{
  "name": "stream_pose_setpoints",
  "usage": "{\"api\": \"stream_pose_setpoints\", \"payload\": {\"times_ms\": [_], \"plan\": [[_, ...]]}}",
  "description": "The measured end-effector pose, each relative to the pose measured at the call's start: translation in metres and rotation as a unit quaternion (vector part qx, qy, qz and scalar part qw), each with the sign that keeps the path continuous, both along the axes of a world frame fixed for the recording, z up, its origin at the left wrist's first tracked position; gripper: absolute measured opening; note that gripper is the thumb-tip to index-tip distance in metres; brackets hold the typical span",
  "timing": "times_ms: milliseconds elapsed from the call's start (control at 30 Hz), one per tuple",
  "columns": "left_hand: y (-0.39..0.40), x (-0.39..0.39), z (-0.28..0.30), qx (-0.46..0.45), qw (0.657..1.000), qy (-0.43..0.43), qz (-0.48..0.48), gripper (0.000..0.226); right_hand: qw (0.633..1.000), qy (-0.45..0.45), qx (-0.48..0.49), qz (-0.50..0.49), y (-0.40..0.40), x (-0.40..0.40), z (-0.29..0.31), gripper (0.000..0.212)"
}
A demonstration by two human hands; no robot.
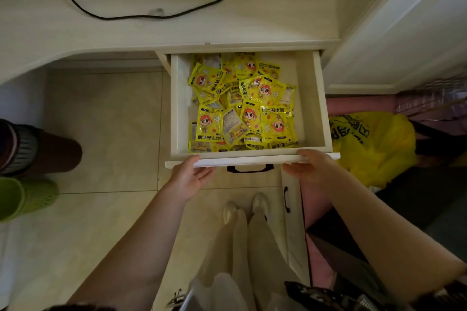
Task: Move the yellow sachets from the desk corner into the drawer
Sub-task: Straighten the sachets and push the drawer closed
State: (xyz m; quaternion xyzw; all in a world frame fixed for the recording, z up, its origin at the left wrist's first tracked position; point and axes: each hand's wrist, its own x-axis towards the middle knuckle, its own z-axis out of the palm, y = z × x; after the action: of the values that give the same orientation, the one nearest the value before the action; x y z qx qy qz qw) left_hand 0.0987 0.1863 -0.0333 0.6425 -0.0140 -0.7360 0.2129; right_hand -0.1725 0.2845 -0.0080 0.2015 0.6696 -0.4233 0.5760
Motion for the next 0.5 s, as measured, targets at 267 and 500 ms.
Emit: {"api": "stream_pose_setpoints", "payload": {"times_ms": [267, 500], "plan": [[-0.012, -0.004, 0.003, 0.005, 0.999, -0.003, 0.032, 0.002, 0.998, -0.027, 0.021, -0.054, -0.016, -0.004, 0.0, 0.024], [-0.041, -0.016, 0.007, -0.009, 1.0, -0.012, 0.026, 0.006, 0.999, -0.03, -0.002, -0.041, -0.041, -0.013, 0.006, 0.015]]}}
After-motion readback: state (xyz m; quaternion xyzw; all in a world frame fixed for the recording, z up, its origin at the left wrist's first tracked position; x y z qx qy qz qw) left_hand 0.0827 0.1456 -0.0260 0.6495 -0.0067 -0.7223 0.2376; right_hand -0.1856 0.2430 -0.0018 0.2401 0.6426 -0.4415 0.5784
